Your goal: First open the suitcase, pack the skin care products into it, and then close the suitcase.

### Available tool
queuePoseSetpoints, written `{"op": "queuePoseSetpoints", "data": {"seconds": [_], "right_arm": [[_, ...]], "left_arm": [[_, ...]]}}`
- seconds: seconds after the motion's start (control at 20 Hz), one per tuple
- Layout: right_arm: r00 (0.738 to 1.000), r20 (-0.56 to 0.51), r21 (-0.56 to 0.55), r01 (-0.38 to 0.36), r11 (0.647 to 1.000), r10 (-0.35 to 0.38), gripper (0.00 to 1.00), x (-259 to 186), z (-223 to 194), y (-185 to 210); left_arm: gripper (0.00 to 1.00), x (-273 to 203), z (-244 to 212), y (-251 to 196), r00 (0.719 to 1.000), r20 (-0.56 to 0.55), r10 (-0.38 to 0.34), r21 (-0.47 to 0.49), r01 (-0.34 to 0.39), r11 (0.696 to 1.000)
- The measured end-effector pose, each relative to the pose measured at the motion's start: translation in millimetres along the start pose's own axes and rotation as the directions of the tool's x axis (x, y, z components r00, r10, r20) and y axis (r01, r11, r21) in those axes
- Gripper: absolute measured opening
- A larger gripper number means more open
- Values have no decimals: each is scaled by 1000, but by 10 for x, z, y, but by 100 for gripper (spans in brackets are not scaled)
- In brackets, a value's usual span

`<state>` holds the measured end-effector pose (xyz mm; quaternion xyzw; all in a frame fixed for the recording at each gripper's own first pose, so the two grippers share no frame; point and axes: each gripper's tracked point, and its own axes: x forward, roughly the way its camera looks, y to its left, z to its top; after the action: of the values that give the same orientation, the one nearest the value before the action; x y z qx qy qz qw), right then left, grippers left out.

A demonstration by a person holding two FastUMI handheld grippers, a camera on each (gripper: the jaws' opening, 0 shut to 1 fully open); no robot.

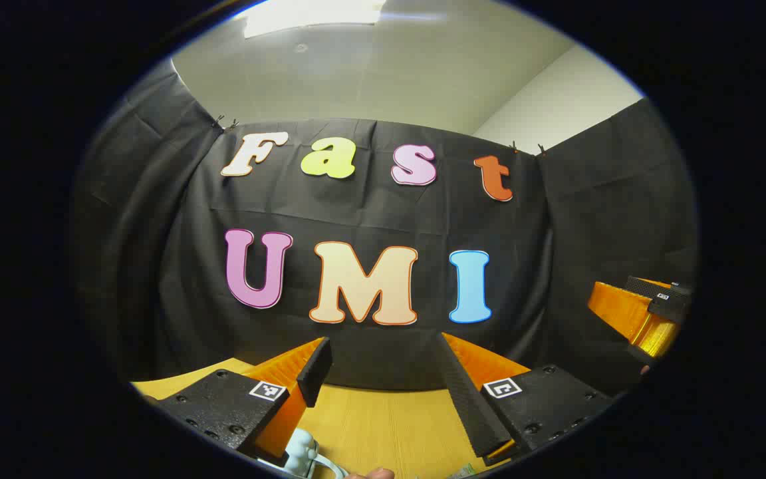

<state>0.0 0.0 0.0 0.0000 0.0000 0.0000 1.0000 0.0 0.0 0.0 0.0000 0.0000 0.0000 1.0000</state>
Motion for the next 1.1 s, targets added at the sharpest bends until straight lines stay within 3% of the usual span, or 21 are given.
{"op": "queuePoseSetpoints", "data": {"seconds": [0.25,0.3,0.45,0.6,0.75,0.95,1.1], "right_arm": [[1000,4,-9,-10,1000,10,96,-17,-13,25],[1000,0,-10,-12,1000,12,100,-21,-35,25],[1000,-3,-1,-16,1000,16,98,-26,-85,-5],[999,-28,7,-35,999,35,98,-15,-233,-26],[995,-59,19,-80,997,81,98,-17,-421,-58],[981,-112,70,-152,986,160,98,19,-687,-95],[980,-150,83,-119,989,130,99,65,-780,-220]], "left_arm": [[92,-21,16,40,1000,4,14,2,-14,1000],[92,-21,34,42,1000,9,16,6,-16,1000],[92,-23,-11,55,1000,11,22,23,-22,999],[92,-65,-212,56,999,-39,26,-1,-26,1000],[92,-184,-444,233,991,-96,90,40,-86,995],[92,-447,-946,412,965,-202,167,142,-140,980],[92,-670,-1592,382,916,-373,144,117,-107,987]]}}
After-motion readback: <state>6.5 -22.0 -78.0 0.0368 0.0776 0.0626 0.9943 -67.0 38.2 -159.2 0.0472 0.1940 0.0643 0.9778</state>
